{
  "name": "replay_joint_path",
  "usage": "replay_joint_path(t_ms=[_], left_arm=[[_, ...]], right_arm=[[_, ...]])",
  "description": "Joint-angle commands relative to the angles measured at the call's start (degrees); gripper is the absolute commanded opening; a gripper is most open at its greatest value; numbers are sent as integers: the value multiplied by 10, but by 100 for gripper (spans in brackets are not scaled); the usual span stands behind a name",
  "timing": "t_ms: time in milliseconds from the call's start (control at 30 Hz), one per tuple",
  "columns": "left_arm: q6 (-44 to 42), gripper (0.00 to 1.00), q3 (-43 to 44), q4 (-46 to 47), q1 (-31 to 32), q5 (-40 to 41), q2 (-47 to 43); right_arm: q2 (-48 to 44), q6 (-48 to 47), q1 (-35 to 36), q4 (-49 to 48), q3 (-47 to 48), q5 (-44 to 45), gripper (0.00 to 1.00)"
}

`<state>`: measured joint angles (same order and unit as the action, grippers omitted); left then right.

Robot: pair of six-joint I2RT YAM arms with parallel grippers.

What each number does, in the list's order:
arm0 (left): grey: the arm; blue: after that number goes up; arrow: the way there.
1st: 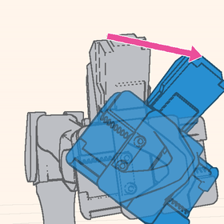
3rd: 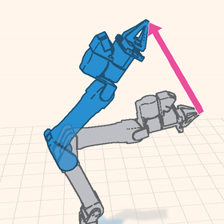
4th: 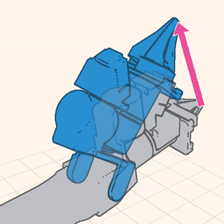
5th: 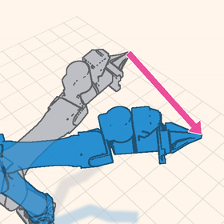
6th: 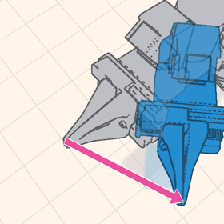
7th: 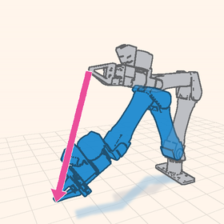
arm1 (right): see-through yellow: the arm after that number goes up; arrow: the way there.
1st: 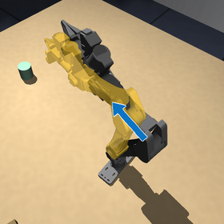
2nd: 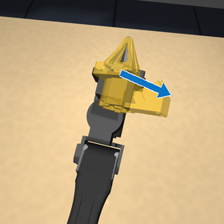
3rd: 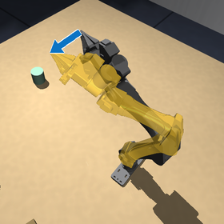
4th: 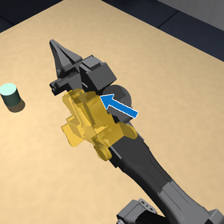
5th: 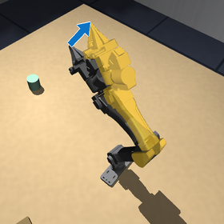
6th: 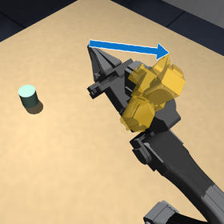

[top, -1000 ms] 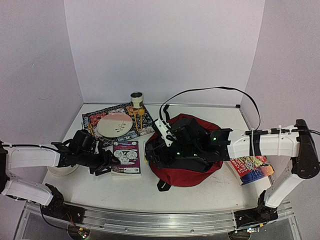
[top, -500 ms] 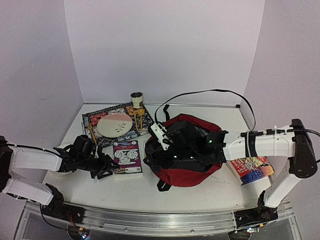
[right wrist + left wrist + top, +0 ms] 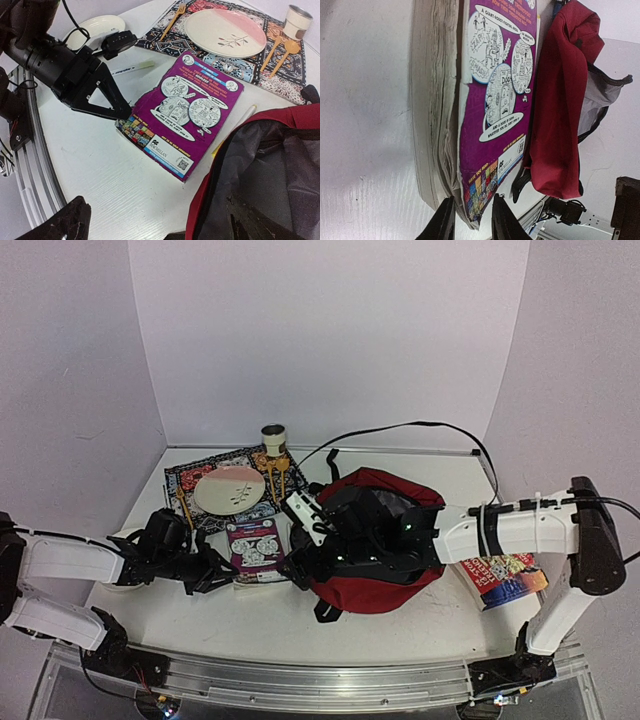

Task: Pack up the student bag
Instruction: Move the book to the center of the board.

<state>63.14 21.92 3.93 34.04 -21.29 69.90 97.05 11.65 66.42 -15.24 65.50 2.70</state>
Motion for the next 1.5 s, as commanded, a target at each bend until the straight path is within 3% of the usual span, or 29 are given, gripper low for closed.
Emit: replay_joint_path(t_ms=[0, 500, 800, 1300, 1467], left_arm=[[4, 23, -2, 48, -2, -8, 14], [-1, 16, 3, 60, -1, 2, 56], [6, 0, 13, 73, 5, -4, 68], [27, 0, 3, 71, 5, -2, -3], [23, 34, -2, 51, 5, 18, 20]], right_arm=[[29, -37, 11, -18, 36, -8, 94], [61, -47, 18, -28, 43, 1, 93], [73, -51, 18, -36, 49, 5, 93], [100, -102, 18, -49, 65, -1, 94], [92, -96, 18, -50, 56, 2, 94]])
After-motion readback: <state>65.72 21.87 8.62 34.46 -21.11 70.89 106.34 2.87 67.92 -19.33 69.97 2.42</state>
